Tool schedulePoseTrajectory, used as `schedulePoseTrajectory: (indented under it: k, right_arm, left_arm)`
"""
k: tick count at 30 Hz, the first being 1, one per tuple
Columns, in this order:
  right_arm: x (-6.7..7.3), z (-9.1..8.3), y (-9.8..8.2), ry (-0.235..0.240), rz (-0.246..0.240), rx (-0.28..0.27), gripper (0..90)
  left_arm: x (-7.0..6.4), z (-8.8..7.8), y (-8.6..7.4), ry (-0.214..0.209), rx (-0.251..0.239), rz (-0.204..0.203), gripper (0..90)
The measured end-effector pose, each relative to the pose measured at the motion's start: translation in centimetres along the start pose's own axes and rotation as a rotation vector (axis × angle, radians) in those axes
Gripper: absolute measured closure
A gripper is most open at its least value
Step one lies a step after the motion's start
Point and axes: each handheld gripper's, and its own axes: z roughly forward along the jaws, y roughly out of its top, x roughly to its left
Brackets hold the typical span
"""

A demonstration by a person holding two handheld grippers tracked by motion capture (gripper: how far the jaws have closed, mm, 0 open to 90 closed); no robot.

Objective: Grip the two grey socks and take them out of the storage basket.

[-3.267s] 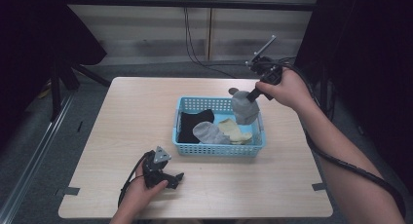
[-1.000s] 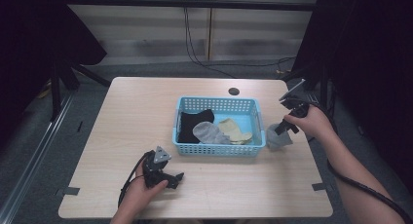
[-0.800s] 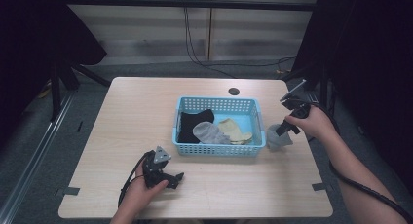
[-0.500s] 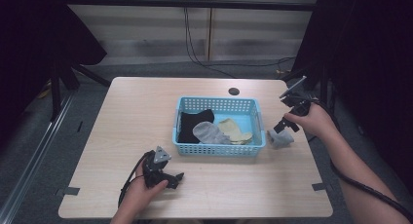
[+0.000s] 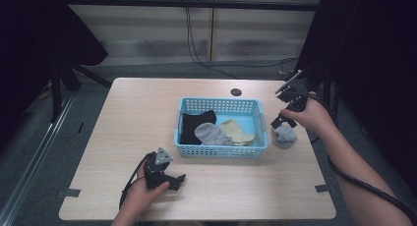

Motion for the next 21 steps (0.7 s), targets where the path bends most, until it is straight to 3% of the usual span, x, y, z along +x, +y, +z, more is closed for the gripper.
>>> schedulePoseTrajectory:
  k: [15,21]
  right_arm:
    - [4.0,0.2,3.4,-0.018,-0.082,-0.082,23.8]
    - [6.0,2.7,4.6,-0.008,-0.093,-0.096,22.7]
  left_arm:
    - [0.0,0.0,0.0,0.005,0.001,0.004,0.0]
    - [0.0,0.0,0.0,0.005,0.001,0.005,0.0]
